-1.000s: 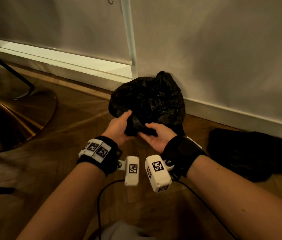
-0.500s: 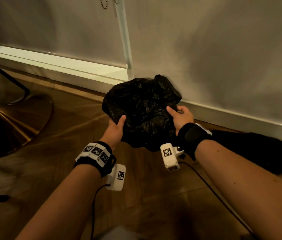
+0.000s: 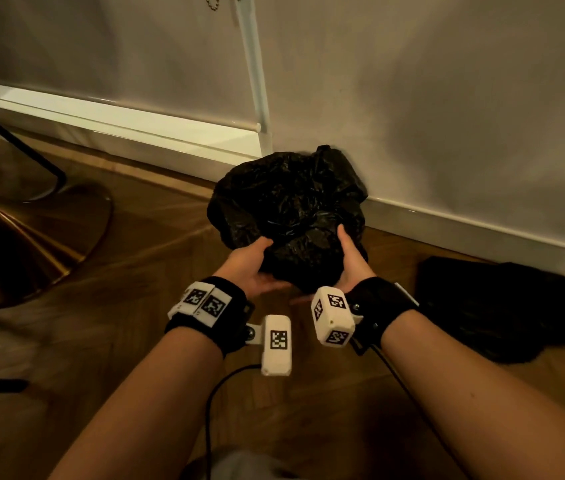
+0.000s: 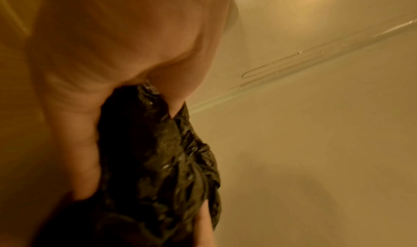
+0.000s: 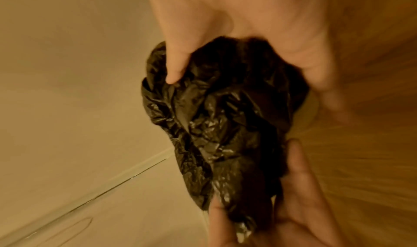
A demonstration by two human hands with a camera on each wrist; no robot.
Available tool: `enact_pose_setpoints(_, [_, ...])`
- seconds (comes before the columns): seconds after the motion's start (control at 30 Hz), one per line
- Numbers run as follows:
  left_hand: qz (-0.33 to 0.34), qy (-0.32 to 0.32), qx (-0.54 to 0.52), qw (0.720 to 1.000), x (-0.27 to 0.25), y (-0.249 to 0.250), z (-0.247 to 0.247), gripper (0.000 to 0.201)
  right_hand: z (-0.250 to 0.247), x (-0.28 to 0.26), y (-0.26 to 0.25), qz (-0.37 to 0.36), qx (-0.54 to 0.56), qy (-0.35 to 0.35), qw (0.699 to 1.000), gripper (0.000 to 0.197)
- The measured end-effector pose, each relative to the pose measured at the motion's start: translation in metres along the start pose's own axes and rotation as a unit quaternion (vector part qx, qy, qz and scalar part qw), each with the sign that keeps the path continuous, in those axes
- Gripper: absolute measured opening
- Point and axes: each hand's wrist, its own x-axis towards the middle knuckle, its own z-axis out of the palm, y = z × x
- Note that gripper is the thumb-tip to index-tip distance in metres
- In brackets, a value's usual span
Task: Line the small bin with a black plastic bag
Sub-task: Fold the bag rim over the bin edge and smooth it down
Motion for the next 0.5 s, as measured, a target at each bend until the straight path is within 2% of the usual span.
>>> enact_pose_setpoints(0.07, [0.044,0.018,0.028,0.998,0.005,-0.007,0.0,0.04,0.006,0.002,0.0,-0.009,0.041,0.025,0.999,0.094])
enact_pose_setpoints(0.17, [0.087,0.037,0.082,0.992,0.011,-0.007,-0.008,0.049,0.002,0.007,0.0,-0.05,0.088,0.081,0.992,0.071])
enact_pose_setpoints(0.33, [0.128,0.07,0.131,0.981,0.02,0.01,-0.018,0.049,-0.004,0.006,0.005,-0.092,0.209,0.044,0.973,0.05])
enact_pose_setpoints(0.5, [0.14,0.077,0.118,0.98,0.024,0.016,-0.019,0.042,0.014,0.004,0.007,-0.062,0.202,0.049,0.976,0.044])
